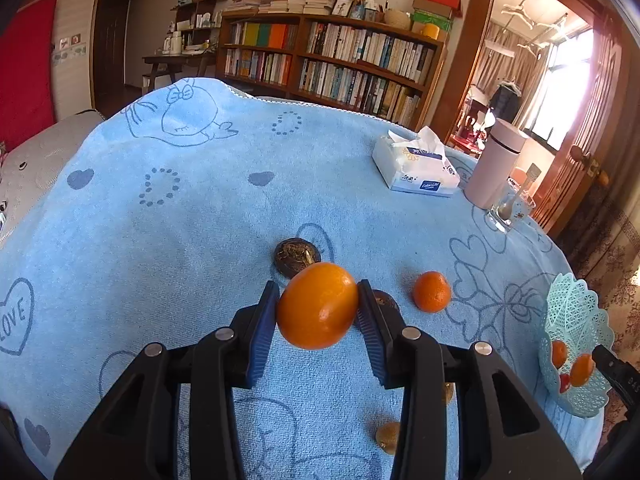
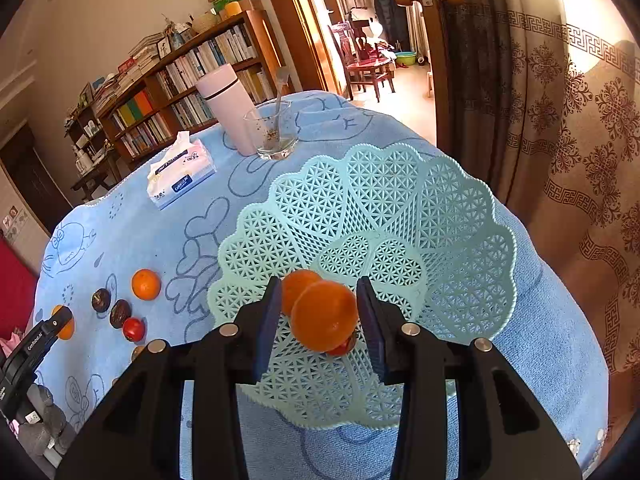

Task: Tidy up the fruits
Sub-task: 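Lower the orange into the green basket and open the right tool, then lower the orange into the green basket and open the left tool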

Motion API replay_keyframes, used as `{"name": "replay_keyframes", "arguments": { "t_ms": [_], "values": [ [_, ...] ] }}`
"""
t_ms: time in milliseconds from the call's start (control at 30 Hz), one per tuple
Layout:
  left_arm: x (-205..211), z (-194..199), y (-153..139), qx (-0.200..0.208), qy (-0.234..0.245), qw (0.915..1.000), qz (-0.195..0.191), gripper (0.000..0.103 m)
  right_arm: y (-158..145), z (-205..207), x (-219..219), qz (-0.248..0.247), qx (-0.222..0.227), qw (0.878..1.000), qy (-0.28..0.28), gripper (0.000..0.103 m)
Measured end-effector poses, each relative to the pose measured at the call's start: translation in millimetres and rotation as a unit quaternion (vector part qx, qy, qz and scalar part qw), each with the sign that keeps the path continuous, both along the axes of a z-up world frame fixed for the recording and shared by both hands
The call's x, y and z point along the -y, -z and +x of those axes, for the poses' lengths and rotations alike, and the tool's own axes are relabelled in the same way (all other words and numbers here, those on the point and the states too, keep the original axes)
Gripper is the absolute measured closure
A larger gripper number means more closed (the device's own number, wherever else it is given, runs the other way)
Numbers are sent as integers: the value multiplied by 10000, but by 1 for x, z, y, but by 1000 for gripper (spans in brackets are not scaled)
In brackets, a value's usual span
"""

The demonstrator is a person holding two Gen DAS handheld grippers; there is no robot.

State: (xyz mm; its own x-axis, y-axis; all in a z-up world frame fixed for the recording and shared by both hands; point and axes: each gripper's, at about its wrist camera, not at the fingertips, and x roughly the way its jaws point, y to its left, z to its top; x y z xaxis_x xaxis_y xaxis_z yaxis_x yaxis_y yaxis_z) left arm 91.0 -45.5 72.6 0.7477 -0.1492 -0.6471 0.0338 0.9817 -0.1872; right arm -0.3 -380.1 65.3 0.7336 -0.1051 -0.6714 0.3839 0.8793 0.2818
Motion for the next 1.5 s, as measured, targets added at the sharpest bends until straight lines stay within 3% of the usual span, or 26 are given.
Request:
{"name": "replay_keyframes", "arguments": {
  "t_ms": [67, 100, 467, 600, 867, 1133, 1500],
  "values": [
    [4, -2, 0, 26, 38, 10000, 45, 63, -1, -5, 5, -12, 81, 9998, 159, 49],
    [6, -2, 0, 37, 62, 9999, 72, 63, -3, -7, 7, -42, 131, 9997, 219, 47],
    [34, -15, -7, 220, 271, 9983, 464, 63, -16, -21, 11, -283, 431, 9981, 325, 46],
    [47, -19, -13, 287, 381, 9973, 558, 63, -24, -28, 18, -302, 609, 9969, 408, 38],
    [97, -32, -24, 333, 1059, 9923, 544, 63, -39, -38, 39, -191, 860, 9938, 672, 34],
    [166, -43, -24, 128, 2013, 9788, 362, 63, -52, -50, 58, -171, 1047, 9899, 943, 28],
    [239, -54, -9, -208, 3166, 9482, 169, 62, -55, -57, 70, 49, 1122, 9879, 1069, 27]
  ]
}}
